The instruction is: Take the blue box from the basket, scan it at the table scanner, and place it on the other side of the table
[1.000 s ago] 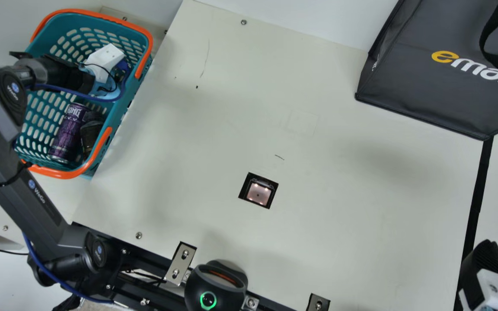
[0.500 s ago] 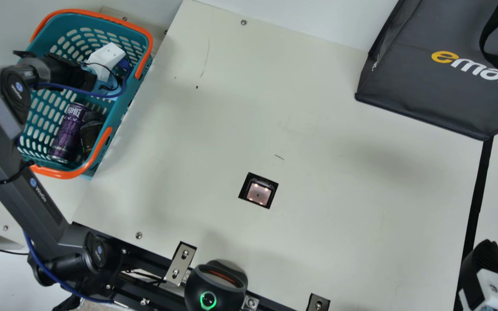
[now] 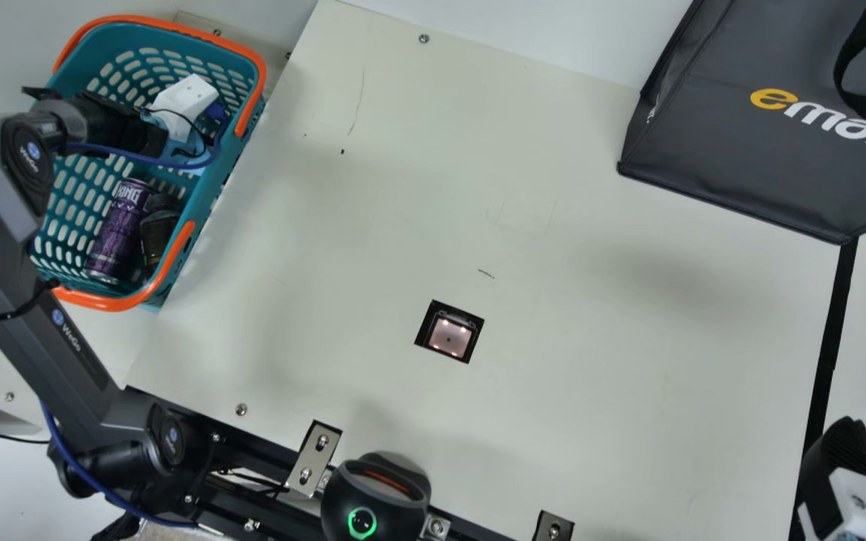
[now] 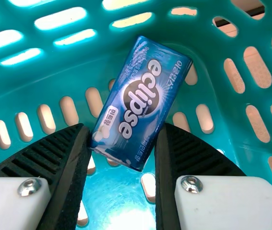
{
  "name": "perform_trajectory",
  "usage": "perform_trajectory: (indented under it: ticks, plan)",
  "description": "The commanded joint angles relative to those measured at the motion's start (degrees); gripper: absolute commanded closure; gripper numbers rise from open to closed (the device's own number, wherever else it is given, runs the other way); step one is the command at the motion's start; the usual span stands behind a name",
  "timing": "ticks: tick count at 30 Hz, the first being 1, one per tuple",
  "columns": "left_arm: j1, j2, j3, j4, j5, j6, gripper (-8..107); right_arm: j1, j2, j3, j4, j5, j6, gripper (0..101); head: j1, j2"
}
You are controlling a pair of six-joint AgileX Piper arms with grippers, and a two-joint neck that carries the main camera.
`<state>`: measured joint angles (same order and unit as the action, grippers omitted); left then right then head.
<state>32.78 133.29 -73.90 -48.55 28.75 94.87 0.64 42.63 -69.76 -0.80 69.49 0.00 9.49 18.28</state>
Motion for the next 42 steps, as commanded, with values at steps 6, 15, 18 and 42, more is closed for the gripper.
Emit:
perform_trajectory:
  ticks: [6, 15, 18, 42]
  plan:
    - [0.21, -1.2, 0.89, 1.55, -0.18, -1.4, 107, 0.0, 0.0, 0.0, 0.0, 0.0, 0.0, 6, -1.57, 0.14]
    - [0.97, -3.64, 2.01, 6.59, -0.53, -6.21, 107, 0.0, 0.0, 0.0, 0.0, 0.0, 0.0, 6, -1.57, 0.14]
    - [1.24, -4.4, 2.34, 8.27, -0.52, -7.57, 107, 0.0, 0.0, 0.0, 0.0, 0.0, 0.0, 6, -1.57, 0.14]
    - [4.21, -12.16, 6.4, 18.44, -0.15, -18.05, 107, 0.0, 0.0, 0.0, 0.0, 0.0, 0.0, 6, -1.57, 0.14]
